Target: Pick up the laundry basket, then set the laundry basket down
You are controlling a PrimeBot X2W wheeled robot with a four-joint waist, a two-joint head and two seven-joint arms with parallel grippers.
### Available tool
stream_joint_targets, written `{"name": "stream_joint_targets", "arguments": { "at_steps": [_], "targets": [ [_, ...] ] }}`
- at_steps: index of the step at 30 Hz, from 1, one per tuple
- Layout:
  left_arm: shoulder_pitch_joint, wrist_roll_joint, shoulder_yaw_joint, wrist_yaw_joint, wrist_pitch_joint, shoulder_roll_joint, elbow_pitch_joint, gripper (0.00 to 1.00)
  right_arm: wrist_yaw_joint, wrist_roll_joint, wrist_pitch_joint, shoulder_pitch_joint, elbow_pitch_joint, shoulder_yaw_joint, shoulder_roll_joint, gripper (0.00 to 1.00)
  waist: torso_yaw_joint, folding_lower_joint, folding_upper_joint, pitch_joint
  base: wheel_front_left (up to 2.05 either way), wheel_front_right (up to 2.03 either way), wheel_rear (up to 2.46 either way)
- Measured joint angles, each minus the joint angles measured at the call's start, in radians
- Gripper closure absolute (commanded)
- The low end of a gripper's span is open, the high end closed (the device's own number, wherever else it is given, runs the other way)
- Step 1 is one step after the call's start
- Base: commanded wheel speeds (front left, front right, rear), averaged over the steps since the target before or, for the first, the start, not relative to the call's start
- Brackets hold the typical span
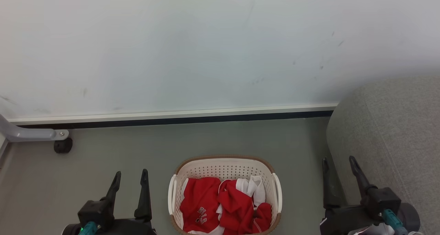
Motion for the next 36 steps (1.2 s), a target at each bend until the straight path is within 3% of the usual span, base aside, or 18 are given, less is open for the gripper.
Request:
{"name": "stream_joint_targets", "arguments": {
  "at_steps": [8,36],
  "targets": [
    [0.0,0.132,-0.029,0.018,-0.012,0.014,0.01,0.0,-0.017,-0.132,-0.026,0.0,-0.011,0.021,0.001,0.0,0.001,0.0,0.0,-0.005,0.0,0.0,0.0],
    [0.002,0.196,-0.022,0.018,0.079,0.029,-0.03,0.0,-0.018,-0.178,0.006,0.02,-0.01,-0.026,0.015,0.0,0.004,0.0,0.0,-0.02,0.0,0.0,0.0]
  ]
}}
